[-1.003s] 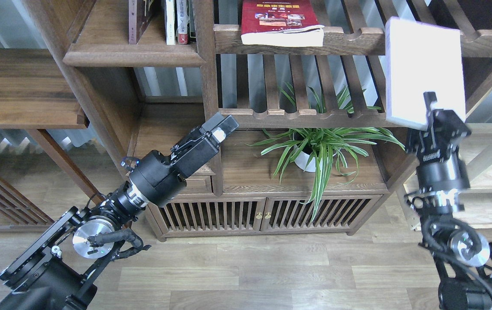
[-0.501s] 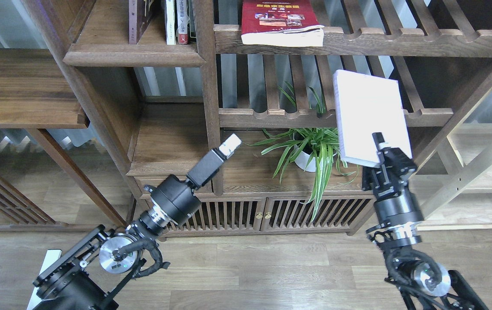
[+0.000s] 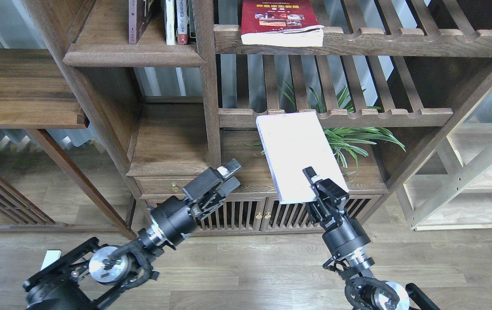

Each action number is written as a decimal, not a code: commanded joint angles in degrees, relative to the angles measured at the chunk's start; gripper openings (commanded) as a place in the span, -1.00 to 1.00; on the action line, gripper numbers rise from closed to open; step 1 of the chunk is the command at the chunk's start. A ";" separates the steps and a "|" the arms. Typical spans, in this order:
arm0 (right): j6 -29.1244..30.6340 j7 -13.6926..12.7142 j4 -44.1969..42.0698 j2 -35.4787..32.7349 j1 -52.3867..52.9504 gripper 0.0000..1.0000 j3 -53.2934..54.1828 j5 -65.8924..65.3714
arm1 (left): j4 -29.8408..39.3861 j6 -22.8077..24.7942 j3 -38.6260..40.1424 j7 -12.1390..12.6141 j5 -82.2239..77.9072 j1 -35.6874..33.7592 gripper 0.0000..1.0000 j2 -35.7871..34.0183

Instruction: Organize books on shelf

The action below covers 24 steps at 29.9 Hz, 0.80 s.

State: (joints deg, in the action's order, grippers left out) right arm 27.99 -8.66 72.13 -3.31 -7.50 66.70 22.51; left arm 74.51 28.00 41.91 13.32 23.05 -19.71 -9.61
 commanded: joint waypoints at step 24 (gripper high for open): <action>0.01 -3.55 -0.41 3.31 -2.70 -0.94 -12.12 -6.16 | 0.72 0.00 -10.89 10.23 16.33 0.29 0.87 -19.84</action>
State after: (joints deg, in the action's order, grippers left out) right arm 27.99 -12.21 71.64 0.00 -10.05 55.43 16.37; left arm 75.29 28.00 31.07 23.42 39.14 -19.14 -29.89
